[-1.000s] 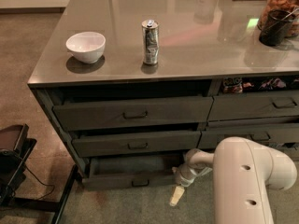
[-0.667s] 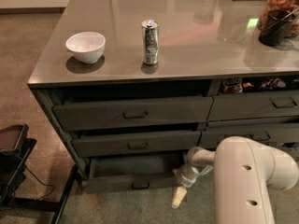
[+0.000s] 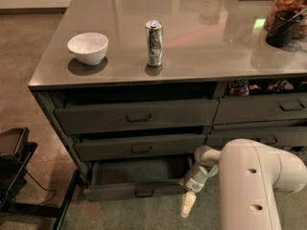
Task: Open bottom drawer
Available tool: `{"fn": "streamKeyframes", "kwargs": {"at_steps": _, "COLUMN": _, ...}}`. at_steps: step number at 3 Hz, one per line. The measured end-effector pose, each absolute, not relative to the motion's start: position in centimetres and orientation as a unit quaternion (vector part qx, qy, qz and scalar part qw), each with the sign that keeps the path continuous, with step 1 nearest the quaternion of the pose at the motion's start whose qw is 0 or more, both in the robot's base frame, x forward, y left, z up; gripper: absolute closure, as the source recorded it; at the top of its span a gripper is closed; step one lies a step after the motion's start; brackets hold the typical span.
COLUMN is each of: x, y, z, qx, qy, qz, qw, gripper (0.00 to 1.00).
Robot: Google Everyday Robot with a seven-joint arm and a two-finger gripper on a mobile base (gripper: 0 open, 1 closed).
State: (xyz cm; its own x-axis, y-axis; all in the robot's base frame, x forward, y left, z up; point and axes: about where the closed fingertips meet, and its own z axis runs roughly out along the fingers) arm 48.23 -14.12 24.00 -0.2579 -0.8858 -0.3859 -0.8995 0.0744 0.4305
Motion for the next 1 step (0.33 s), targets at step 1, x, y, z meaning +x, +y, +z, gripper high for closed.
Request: {"fn": "streamKeyframes", "kwargs": {"at_steps": 1, "x": 48.23, "y": -14.12, "z": 24.0, "qx": -0.609, "qy": 0.733, "qz": 0.303, "qw": 0.011, "gripper": 0.0}}
